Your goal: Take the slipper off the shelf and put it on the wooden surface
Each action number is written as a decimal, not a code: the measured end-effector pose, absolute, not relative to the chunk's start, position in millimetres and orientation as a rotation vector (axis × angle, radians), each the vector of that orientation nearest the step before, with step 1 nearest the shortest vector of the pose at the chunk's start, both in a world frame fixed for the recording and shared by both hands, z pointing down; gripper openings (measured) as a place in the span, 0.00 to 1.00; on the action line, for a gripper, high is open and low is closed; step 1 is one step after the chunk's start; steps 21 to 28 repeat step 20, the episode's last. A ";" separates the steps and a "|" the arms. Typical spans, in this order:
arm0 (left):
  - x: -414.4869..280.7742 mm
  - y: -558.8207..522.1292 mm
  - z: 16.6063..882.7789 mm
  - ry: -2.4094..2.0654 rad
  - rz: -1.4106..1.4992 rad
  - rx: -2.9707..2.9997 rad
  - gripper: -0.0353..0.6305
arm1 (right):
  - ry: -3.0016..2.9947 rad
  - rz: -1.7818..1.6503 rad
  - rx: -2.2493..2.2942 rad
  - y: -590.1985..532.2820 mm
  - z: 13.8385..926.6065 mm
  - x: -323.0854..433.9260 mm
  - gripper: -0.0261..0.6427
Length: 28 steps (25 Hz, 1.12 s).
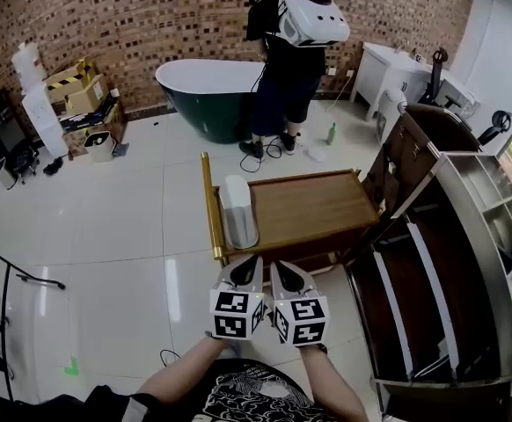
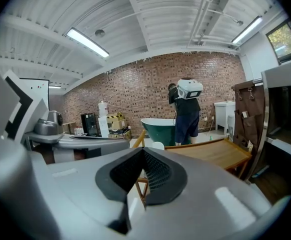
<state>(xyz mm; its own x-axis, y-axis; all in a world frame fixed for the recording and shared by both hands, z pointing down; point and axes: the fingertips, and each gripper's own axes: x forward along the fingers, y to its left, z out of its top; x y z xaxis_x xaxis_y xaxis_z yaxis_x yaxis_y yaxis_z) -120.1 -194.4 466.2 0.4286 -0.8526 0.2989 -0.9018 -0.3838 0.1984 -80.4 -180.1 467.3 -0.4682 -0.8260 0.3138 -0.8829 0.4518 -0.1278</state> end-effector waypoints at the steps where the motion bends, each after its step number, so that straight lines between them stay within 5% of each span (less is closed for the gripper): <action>1: -118.8 -191.8 465.8 -1.506 0.211 2.361 0.06 | -2.497 0.402 1.496 -177.8 466.8 -78.6 0.04; 28: -123.3 -164.3 466.2 -1.519 0.229 2.368 0.06 | -2.513 0.388 1.524 -157.9 464.6 -78.8 0.04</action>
